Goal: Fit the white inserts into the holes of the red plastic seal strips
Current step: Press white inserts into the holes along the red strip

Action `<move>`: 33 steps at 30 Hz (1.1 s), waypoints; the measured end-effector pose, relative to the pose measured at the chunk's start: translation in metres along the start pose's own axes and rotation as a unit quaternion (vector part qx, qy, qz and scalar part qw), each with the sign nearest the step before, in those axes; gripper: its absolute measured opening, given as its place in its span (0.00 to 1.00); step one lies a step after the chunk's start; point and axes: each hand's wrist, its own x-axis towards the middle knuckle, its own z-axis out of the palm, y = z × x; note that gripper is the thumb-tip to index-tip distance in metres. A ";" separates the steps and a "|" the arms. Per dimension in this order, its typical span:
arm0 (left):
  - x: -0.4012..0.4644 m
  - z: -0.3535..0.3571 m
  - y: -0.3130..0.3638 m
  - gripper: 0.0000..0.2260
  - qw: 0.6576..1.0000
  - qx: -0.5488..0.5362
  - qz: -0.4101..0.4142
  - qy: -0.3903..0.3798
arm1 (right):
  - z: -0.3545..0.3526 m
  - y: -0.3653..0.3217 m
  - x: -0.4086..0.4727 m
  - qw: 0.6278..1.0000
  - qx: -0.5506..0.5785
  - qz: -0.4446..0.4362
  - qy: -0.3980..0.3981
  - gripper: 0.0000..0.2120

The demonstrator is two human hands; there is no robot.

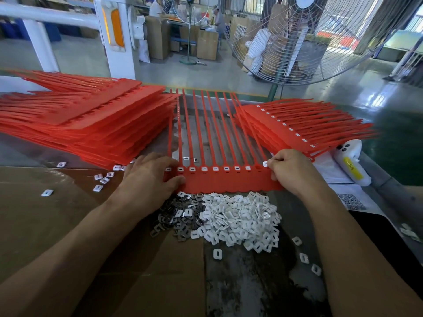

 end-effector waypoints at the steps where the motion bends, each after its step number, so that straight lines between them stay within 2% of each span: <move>1: 0.000 0.000 0.000 0.22 1.000 0.002 -0.001 -0.001 | 0.000 0.000 -0.001 1.000 0.003 -0.002 -0.006 0.11; 10: 0.001 0.001 -0.002 0.22 1.000 0.001 -0.004 -0.002 | 0.005 -0.011 -0.004 0.999 -0.023 -0.007 -0.029 0.10; 18: 0.003 0.002 -0.003 0.21 1.000 0.001 -0.001 0.002 | 0.007 -0.009 -0.001 0.999 0.027 0.030 -0.015 0.08; 27: 0.004 0.004 -0.005 0.21 1.000 0.002 0.005 0.010 | 0.013 -0.005 0.005 0.999 0.046 0.025 0.003 0.08; 33: 0.003 0.003 -0.005 0.21 1.000 0.001 0.001 0.008 | 0.015 -0.002 -0.002 0.998 0.055 -0.029 0.031 0.05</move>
